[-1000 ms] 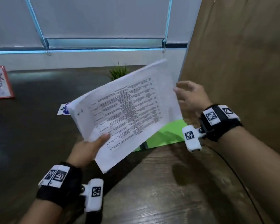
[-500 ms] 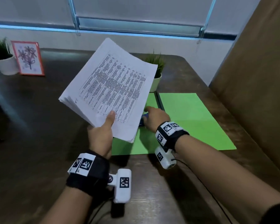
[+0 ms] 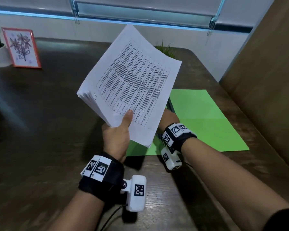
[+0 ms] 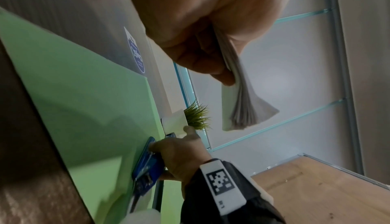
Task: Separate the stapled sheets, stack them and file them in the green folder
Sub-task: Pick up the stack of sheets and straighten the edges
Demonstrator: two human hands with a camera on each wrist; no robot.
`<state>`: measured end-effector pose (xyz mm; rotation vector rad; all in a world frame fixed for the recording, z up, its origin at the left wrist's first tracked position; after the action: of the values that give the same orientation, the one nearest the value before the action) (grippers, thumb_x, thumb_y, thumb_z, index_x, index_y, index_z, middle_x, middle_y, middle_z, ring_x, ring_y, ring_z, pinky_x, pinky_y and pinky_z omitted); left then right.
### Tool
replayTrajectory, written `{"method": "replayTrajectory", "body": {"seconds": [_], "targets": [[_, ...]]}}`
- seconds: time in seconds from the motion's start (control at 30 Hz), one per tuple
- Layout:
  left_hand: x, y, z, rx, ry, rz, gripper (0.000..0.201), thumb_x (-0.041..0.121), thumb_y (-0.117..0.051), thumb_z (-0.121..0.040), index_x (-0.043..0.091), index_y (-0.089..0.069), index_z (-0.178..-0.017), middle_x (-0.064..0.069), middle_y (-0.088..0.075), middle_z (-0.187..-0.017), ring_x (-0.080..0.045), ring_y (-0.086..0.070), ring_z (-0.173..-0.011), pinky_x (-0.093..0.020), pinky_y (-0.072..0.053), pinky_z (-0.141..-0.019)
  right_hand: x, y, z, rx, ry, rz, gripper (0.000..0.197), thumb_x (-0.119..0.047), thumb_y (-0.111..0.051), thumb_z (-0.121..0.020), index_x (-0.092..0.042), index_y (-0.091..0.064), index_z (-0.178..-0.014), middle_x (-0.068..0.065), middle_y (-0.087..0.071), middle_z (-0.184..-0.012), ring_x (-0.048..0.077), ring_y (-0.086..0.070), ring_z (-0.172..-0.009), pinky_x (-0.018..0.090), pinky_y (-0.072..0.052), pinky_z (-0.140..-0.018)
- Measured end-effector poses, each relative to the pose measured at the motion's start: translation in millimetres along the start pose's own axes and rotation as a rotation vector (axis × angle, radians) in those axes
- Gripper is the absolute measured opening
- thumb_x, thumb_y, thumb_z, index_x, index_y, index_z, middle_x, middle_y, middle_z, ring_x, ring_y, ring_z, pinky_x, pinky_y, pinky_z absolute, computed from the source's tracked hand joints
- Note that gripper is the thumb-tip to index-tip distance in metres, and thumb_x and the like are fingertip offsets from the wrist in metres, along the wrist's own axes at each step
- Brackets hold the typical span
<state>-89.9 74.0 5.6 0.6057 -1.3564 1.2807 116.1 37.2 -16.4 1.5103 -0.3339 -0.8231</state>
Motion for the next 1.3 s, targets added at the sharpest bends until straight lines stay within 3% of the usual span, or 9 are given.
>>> {"method": "replayTrajectory", "body": {"seconds": [0.13,0.3,0.43,0.57,0.7,0.83,0.97,1.1,1.3], "targets": [[5.4,-3.6,9.4,-0.012,0.005,0.005,0.040,0.030,-0.083,-0.080,0.016,-0.066,-0.113,0.004,-0.079,-0.095,-0.015,-0.076,-0.090,-0.038,-0.060,-0.085,21.5,0.6,0.6,-0.002,-0.115,-0.307,0.035,-0.040,-0.065,-0.079,-0.014,-0.062,-0.101,0.005,-0.066,-0.094,0.031,-0.064,-0.084,0.033,-0.048,-0.068],[9.7,-9.9,20.4,-0.037,-0.012,0.054,0.057,0.030,-0.084,-0.077,0.011,-0.062,-0.125,-0.001,-0.077,-0.107,-0.018,-0.075,-0.095,-0.039,-0.059,-0.088,56.4,8.2,54.9,-0.034,-0.313,-1.227,0.022,-0.002,-0.077,-0.079,-0.003,-0.066,-0.098,0.016,-0.073,-0.094,0.024,-0.069,-0.072,0.034,-0.059,-0.065],[3.1,-16.3,25.7,-0.046,-0.009,0.082,0.083,0.039,-0.091,-0.060,0.009,-0.058,-0.130,-0.004,-0.076,-0.113,-0.023,-0.074,-0.102,-0.042,-0.057,-0.091,58.3,-9.0,105.1,-0.226,-0.400,-1.902,0.028,-0.029,-0.056,-0.098,-0.004,-0.066,-0.108,0.015,-0.071,-0.086,0.027,-0.071,-0.071,0.040,-0.061,-0.065],[-4.1,-25.4,36.7,-0.077,0.025,0.075,0.102,0.048,-0.096,-0.051,0.005,-0.054,-0.133,-0.007,-0.075,-0.113,-0.025,-0.074,-0.100,-0.047,-0.059,-0.090,70.8,-23.6,142.3,-0.250,-0.406,-1.800,0.042,-0.044,-0.044,-0.102,-0.011,-0.052,-0.127,0.020,-0.072,-0.090,0.029,-0.069,-0.062,0.039,-0.061,-0.056],[-7.7,-32.1,51.4,-0.137,-0.019,0.018,0.081,0.043,-0.090,-0.065,0.009,-0.059,-0.131,-0.001,-0.075,-0.115,-0.017,-0.074,-0.101,-0.033,-0.060,-0.085,84.0,18.2,167.7,-0.264,-0.343,-1.799,0.060,-0.060,-0.036,-0.099,-0.022,-0.076,-0.075,0.012,-0.063,-0.071,0.024,-0.054,-0.056,0.027,-0.047,-0.049],[-10.6,-37.8,63.5,-0.181,-0.062,-0.072,0.057,0.035,-0.081,-0.077,0.013,-0.064,-0.127,0.002,-0.075,-0.115,-0.009,-0.073,-0.099,-0.020,-0.059,-0.077,92.5,60.9,182.8,-0.220,-0.312,-1.860,0.051,-0.059,-0.039,-0.099,-0.016,-0.066,-0.100,0.010,-0.062,-0.078,0.027,-0.060,-0.071,0.043,-0.058,-0.070],[-11.1,-38.7,65.9,-0.147,-0.120,-0.166,0.086,0.059,-0.090,-0.056,0.017,-0.059,-0.124,0.001,-0.073,-0.118,-0.017,-0.071,-0.103,-0.037,-0.057,-0.092,96.9,80.6,191.8,-0.085,-0.388,-1.696,0.053,-0.059,-0.058,-0.090,-0.009,-0.065,-0.106,0.012,-0.062,-0.086,0.027,-0.067,-0.068,0.035,-0.060,-0.054],[-12.9,-48.8,77.6,-0.217,-0.100,-0.321,0.032,0.056,-0.070,-0.083,0.027,-0.058,-0.088,-0.003,-0.070,-0.106,-0.021,-0.067,-0.098,-0.035,-0.053,-0.097,89.5,84.5,191.7,0.022,-0.360,-1.441,0.050,-0.055,-0.067,-0.086,-0.007,-0.056,-0.094,0.008,-0.054,-0.071,0.020,-0.060,-0.055,0.035,-0.058,-0.050],[-7.2,-57.4,95.0,-0.217,-0.243,-0.334,0.009,0.023,-0.077,-0.087,0.025,-0.072,-0.080,0.019,-0.075,-0.078,0.004,-0.072,-0.080,-0.030,-0.057,-0.082,77.3,65.7,174.2,0.063,-0.363,-1.334,0.054,-0.054,-0.069,-0.086,-0.007,-0.048,-0.103,-0.001,-0.051,-0.050,0.013,-0.051,-0.040,0.025,-0.047,-0.041]]}}
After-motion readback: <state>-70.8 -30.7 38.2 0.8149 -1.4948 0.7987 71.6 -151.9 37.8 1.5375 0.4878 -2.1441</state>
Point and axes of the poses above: each hand's wrist, its own z-axis away from the middle knuckle, its own y-axis out of the back of the hand, x = y × z, the point moved 5 cm from there along -z, towards the middle knuckle
